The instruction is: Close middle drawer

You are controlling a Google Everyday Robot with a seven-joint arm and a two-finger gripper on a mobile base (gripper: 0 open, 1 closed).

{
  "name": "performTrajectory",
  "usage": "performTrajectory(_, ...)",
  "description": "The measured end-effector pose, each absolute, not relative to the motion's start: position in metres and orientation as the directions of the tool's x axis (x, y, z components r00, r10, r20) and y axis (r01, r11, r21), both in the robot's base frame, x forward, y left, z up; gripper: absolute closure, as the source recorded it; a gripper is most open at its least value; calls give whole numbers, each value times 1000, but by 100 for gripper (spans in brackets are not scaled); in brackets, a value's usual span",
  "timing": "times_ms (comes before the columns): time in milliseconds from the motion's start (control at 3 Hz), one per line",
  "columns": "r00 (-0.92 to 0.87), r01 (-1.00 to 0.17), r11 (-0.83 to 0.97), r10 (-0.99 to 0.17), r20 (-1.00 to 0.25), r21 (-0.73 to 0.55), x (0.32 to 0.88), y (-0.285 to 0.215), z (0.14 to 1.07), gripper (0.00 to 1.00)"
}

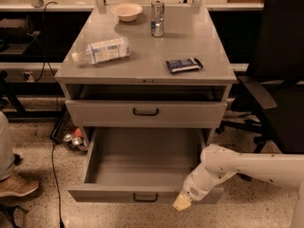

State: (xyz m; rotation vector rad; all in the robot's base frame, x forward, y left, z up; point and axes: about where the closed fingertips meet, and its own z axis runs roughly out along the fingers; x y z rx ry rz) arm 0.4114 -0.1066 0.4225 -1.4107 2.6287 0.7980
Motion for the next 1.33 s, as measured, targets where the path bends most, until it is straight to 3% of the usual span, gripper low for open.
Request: performTrajectory(1333,-589,-808,508,-707,-392,298,447,-104,410,100)
